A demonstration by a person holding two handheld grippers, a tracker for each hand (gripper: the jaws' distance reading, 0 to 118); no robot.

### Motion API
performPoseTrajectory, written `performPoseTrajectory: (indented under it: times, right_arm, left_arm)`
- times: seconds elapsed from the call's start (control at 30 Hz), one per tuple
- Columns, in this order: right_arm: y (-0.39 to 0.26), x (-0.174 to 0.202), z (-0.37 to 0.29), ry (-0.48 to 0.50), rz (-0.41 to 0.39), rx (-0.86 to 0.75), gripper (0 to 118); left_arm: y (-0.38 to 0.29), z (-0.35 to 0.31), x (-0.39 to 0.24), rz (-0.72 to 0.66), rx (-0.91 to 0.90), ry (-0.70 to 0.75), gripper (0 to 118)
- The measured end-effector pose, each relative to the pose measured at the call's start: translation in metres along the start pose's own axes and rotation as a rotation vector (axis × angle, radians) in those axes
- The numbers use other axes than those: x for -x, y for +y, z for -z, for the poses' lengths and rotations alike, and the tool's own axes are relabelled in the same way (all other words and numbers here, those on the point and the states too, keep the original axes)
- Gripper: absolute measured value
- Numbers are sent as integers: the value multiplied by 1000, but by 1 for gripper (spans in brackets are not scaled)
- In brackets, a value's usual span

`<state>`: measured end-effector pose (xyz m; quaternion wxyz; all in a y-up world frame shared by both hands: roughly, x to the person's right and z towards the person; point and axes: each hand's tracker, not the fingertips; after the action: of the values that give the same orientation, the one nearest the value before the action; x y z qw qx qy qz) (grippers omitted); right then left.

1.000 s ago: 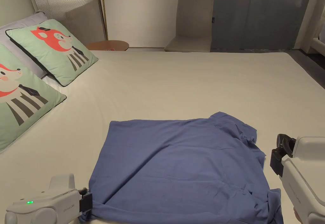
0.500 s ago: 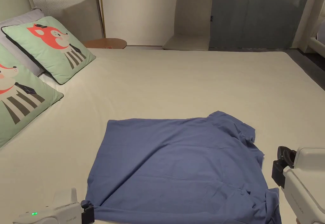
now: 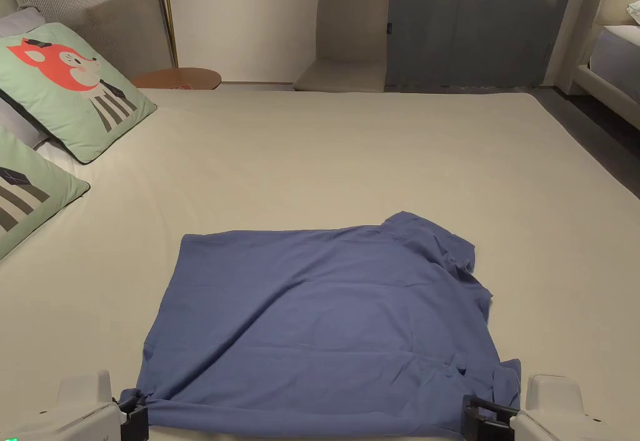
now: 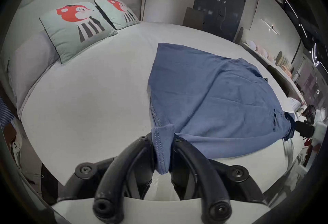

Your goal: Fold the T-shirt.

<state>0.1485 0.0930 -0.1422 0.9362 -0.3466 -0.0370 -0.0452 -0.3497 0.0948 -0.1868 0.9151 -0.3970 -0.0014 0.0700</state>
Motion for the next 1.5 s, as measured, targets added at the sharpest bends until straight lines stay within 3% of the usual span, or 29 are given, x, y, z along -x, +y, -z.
performPoseTrajectory:
  times: [0.03,0.07,0.1,0.13,0.4,0.7,0.97,1.17,1.5]
  right_arm:
    - [-2,0,6,10,-7,12,98]
    - [-2,0,10,16,-12,21,78]
    - [-3,0,14,17,-17,33,34]
    - [-6,-3,21,19,-17,37,6]
    - [34,-8,2,36,6,-145,6]
    - [125,10,41,25,-67,-248,6]
    - [170,12,124,-5,-100,-142,6]
    - [161,4,196,-21,-53,9,6]
    - [152,1,179,5,-8,50,7]
  left_arm:
    - [0,-1,0,-8,-3,-3,9]
    - [0,-1,1,-15,-3,-5,9]
    - [0,-1,2,-24,-5,-8,9]
    - [0,-2,4,-40,-9,-15,9]
    - [32,-17,2,-128,-77,-68,8]
    - [122,19,-25,-40,-168,-48,8]
    - [167,103,-31,-34,-95,-27,8]
    - [165,168,-27,-30,37,12,7]
    - [159,174,-24,-43,78,17,7]
